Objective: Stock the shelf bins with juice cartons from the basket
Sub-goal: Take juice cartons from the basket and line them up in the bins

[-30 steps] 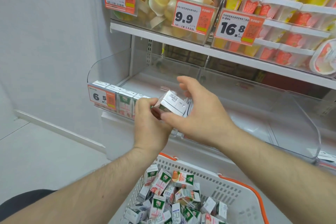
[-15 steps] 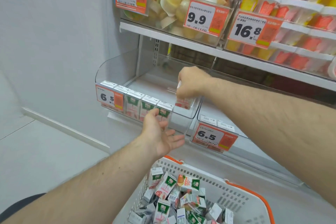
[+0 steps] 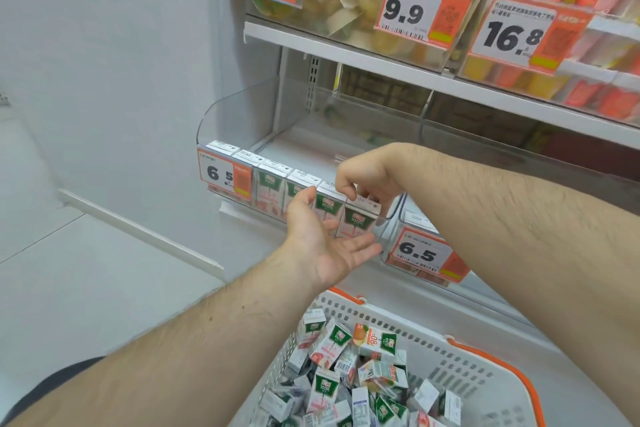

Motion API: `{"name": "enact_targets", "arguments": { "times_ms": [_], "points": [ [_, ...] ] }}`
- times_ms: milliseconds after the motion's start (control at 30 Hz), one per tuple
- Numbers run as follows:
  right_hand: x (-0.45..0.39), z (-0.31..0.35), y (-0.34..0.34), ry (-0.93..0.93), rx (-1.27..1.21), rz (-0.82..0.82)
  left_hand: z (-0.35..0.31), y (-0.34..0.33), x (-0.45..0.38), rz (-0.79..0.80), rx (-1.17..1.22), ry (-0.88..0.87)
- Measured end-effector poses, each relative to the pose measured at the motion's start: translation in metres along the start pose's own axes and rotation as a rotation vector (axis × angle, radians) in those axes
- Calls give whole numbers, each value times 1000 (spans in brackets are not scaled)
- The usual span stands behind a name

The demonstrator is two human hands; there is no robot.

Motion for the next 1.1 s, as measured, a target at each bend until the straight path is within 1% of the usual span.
{"name": "enact_targets", "arguments": {
  "times_ms": [133, 200, 300, 367, 400, 433, 467, 533, 600, 633, 667, 700, 767, 833, 967, 1033, 1100],
  "points": [
    [1, 2, -5, -37, -12, -4, -2, 2, -1, -19, -54, -15],
    [2, 3, -7, -75, 26, -22, -2, 5, -2, -19, -116, -18],
    [11, 9, -8, -80, 186, -159, -1, 14, 0, -35, -300, -21],
    [27, 16, -7, -7, 333, -346, 2, 24, 2, -70, -481, -16],
    [36, 18, -6, 58, 379, -462, 4, 28, 3, -75, -593, -12],
    [42, 16, -7, 111, 371, -568, 7, 32, 3, -71, -716, -10],
    [49, 11, -9, 160, 334, -670, 10, 35, 3, -63, -841, -7],
    [64, -1, -19, 294, 279, -933, 18, 42, 0, -46, -1058, 8],
    [83, -15, -40, 487, 237, -1181, 26, 48, -3, -29, -1222, 34],
    [93, -23, -52, 579, 163, -1256, 30, 52, -5, -24, -1298, 35],
    [98, -34, -63, 636, 76, -1290, 32, 55, -8, -22, -1384, 22],
    [98, -46, -74, 659, -7, -1285, 34, 59, -12, -22, -1476, 3],
    [82, -74, -93, 584, -175, -1173, 35, 69, -23, -37, -1653, -41],
    [55, -104, -111, 426, -343, -1014, 36, 82, -38, -77, -1763, -85],
    [-20, -172, -161, 24, -802, -735, 42, 119, -66, -236, -1761, -118],
    [-48, -196, -188, -122, -869, -637, 43, 141, -81, -336, -1809, -171],
    [-70, -213, -205, -209, -825, -592, 44, 157, -94, -385, -1965, -250]
  ]
}}
Point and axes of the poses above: each hand's wrist, its own x-axis away from the middle knuckle, its own y-axis out of the back of the hand, z = x × y, the point moved 5 cm from there along -x, towards the middle knuckle, and after that the axes turned 6 degrees about x, right-handed, at the moved point
